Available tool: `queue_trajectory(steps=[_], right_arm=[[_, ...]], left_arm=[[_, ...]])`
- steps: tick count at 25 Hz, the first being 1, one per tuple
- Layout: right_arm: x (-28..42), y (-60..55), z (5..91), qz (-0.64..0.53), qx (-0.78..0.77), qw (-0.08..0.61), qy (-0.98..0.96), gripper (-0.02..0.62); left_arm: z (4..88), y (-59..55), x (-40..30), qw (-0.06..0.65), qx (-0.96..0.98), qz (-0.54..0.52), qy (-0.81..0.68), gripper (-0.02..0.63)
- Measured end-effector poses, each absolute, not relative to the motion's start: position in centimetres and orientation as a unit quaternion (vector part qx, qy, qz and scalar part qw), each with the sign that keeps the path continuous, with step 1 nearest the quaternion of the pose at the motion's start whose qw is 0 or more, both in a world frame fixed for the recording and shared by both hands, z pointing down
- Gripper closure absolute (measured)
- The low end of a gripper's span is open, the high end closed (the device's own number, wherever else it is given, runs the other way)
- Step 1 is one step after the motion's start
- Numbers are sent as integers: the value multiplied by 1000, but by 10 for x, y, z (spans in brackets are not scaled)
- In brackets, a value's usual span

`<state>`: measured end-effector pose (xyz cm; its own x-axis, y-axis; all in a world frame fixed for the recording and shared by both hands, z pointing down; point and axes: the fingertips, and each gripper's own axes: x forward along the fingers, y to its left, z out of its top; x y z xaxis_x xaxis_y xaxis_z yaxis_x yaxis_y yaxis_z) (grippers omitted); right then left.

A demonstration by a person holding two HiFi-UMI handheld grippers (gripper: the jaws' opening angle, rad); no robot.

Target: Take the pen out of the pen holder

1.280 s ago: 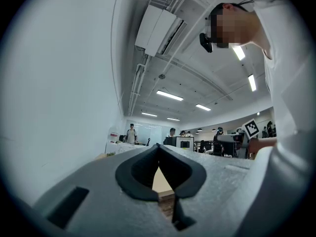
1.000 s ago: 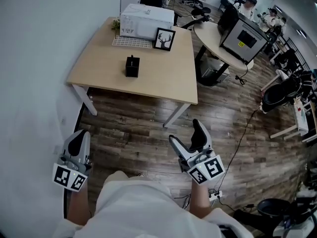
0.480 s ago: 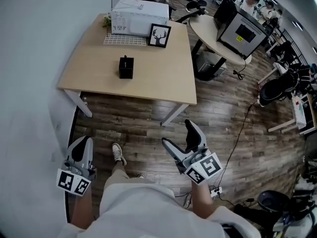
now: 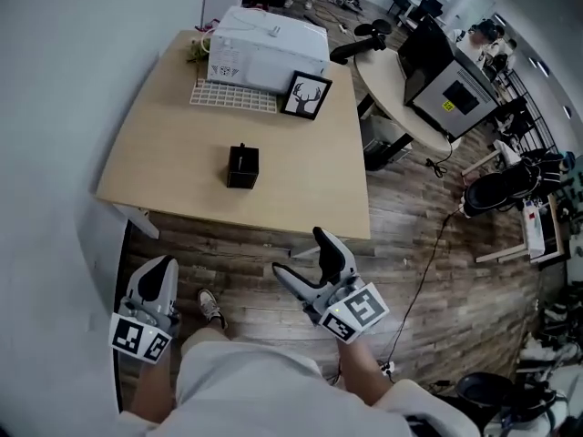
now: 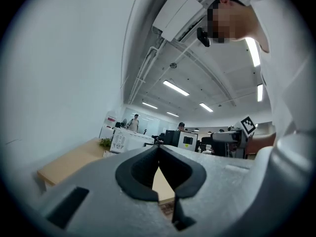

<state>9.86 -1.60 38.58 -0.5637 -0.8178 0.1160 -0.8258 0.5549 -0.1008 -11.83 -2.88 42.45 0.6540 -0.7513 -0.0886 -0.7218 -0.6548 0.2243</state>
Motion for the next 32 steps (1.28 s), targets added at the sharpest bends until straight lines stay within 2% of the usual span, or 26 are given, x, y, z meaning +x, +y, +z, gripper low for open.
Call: queue_trajectory(steps=[6, 17, 23, 26, 32], right_arm=[[84, -82, 382, 67, 487, 27, -870, 172], [133, -140, 419, 109, 498, 37, -860, 178], [133, -183, 449, 97, 448, 99, -883, 178], [131, -204, 461, 106, 425, 106, -893, 178], [124, -247, 499, 102, 387, 154, -904, 226]], left_arm=[[419, -110, -120, 77, 924, -71, -368, 592], [422, -181, -73, 81, 928, -72, -356, 592], [411, -199, -73, 80, 912, -73, -395, 592], [415, -204, -76, 90, 900, -72, -419, 592], [427, -201, -85, 99, 882, -58, -457, 592]])
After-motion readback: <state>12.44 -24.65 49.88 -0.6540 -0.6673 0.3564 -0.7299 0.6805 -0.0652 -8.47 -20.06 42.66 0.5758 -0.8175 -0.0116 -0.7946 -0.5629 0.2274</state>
